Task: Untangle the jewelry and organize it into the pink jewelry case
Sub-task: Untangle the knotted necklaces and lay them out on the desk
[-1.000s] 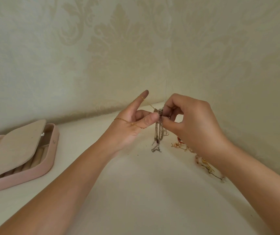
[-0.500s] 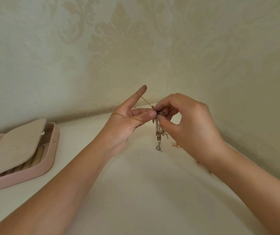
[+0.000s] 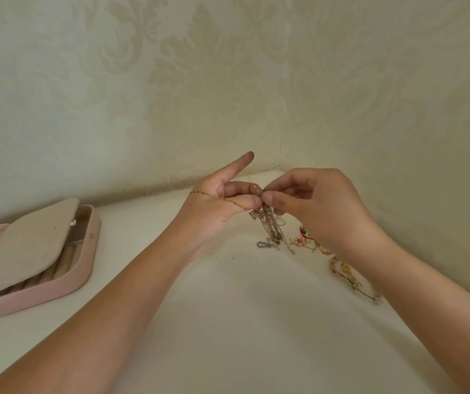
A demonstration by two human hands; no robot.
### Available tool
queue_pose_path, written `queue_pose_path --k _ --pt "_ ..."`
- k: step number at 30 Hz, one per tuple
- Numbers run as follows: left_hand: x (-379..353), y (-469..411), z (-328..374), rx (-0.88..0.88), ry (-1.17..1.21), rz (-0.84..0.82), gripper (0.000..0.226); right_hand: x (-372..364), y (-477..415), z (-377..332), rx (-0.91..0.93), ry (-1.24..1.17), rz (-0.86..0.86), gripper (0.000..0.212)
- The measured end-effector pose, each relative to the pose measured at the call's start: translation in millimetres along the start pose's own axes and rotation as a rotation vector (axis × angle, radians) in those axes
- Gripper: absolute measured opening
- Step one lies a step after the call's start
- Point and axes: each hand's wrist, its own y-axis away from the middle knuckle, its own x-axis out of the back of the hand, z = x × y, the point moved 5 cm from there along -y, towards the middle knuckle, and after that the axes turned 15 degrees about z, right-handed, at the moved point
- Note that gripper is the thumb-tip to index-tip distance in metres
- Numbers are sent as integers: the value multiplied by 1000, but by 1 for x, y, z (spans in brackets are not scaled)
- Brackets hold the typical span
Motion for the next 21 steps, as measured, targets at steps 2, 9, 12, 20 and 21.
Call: queue_pose_path --k 2,9,12,20,21 --pt "2 -2 -1 -7 -17 32 60 -1 1 0 16 14 -1 8" --pt "1 -3 1 21 36 -30 59 -6 2 7 -28 -32 2 11" --pt "1 -3 1 24 27 -40 56 -9 1 10 -116 -51 -92 7" --pt "1 -4 -5 42 -39 -89 62 -19 10 11 -14 25 -66 13" --pt "1 -4 -6 41 -72 -86 64 -18 11 10 35 66 -27 13"
